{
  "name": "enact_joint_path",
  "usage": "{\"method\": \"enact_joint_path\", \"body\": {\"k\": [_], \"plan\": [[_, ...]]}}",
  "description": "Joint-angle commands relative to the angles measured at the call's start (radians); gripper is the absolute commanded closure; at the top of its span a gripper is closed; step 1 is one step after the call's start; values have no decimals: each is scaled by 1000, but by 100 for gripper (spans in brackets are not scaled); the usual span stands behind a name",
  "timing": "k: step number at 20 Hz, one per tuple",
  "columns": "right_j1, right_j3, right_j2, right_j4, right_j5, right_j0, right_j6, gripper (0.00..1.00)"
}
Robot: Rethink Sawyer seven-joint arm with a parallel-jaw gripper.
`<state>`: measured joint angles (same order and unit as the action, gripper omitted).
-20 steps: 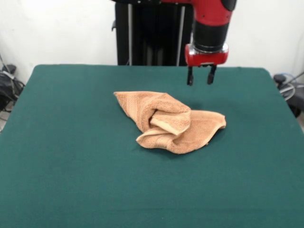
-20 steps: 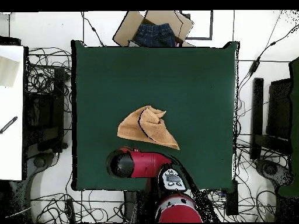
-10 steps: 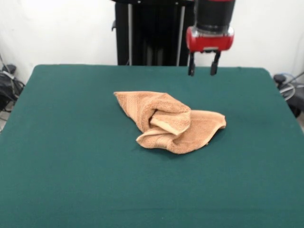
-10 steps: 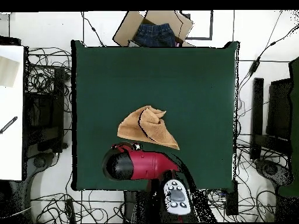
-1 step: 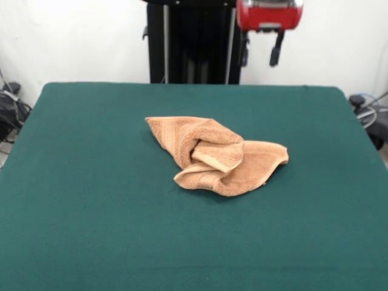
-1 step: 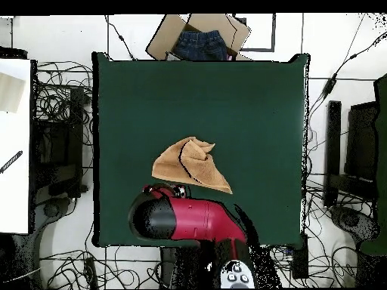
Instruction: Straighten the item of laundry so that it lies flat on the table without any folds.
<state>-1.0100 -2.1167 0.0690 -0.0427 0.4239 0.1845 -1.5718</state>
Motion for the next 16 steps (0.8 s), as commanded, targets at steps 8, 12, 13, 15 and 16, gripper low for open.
{"method": "enact_joint_path", "body": {"k": [8,12,13,15,16], "plan": [[-250,-53,47,98,339,-36,-64,0],[-256,-62,47,100,333,-29,-52,0],[-254,-69,48,99,320,-22,-45,0],[-250,-85,49,97,292,-7,-26,0],[-250,-94,49,96,282,4,-11,0]]}}
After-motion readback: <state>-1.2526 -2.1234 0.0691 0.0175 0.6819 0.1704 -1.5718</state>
